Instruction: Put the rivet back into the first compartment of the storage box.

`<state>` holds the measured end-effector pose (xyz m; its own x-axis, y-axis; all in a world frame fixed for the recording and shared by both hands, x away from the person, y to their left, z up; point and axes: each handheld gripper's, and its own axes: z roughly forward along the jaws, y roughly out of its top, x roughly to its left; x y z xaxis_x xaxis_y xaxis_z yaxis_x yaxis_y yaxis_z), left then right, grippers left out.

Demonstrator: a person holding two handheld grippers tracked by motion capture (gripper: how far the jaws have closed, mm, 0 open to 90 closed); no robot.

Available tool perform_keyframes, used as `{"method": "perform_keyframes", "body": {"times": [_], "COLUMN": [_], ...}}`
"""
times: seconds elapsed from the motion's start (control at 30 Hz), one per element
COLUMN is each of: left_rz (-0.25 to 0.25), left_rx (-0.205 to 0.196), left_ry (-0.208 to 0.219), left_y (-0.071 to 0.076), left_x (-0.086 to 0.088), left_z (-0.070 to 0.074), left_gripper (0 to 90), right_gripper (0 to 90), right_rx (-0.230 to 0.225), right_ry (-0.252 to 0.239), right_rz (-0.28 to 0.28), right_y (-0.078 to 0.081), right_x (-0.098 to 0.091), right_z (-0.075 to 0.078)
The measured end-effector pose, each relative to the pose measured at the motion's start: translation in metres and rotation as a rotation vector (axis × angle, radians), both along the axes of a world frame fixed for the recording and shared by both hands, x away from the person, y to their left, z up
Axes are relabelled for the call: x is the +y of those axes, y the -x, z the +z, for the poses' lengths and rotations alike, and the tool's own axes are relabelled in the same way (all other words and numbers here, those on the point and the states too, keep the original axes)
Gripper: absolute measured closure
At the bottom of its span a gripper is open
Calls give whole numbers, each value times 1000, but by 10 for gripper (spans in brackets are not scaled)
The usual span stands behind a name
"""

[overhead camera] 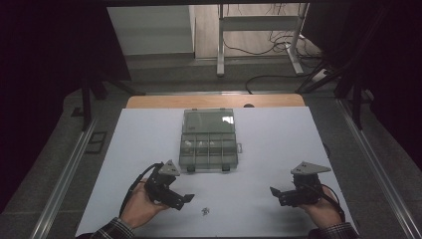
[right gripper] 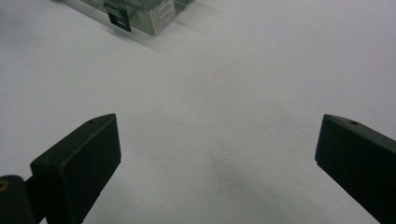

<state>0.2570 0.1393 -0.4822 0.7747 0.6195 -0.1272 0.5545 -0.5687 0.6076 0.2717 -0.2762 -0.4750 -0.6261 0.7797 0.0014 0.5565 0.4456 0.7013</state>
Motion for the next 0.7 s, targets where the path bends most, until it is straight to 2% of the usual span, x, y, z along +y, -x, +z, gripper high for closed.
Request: {"method": "perform_keyframes", "body": {"times": [0.27, 0.4, 0.43, 0.6, 0.67, 0.7], "left_rz": [-50, -41, -62, -103, -120, -146], "left_rx": [25, 33, 37, 49, 51, 54], "left_ry": [-53, -85, -92, -83, -84, -105], "left_y": [0, 0, 0, 2, 3, 3], "left_x": [-18, -26, -30, -36, -39, -41], "left_z": [-8, -14, -16, -18, -19, -20], "left_gripper": [29, 68, 82, 161, 216, 277], "right_gripper": [4, 5, 4, 5, 5, 4], "right_rx": [6, 5, 7, 10, 10, 10], "right_ry": [14, 21, 26, 28, 29, 30], "right_rz": [5, 10, 9, 4, 3, 3], "right_y": [0, 0, 0, -1, -1, -1], "right_x": [0, 1, 1, 0, 0, 0], "right_z": [-1, -1, -1, -1, -1, -1]}}
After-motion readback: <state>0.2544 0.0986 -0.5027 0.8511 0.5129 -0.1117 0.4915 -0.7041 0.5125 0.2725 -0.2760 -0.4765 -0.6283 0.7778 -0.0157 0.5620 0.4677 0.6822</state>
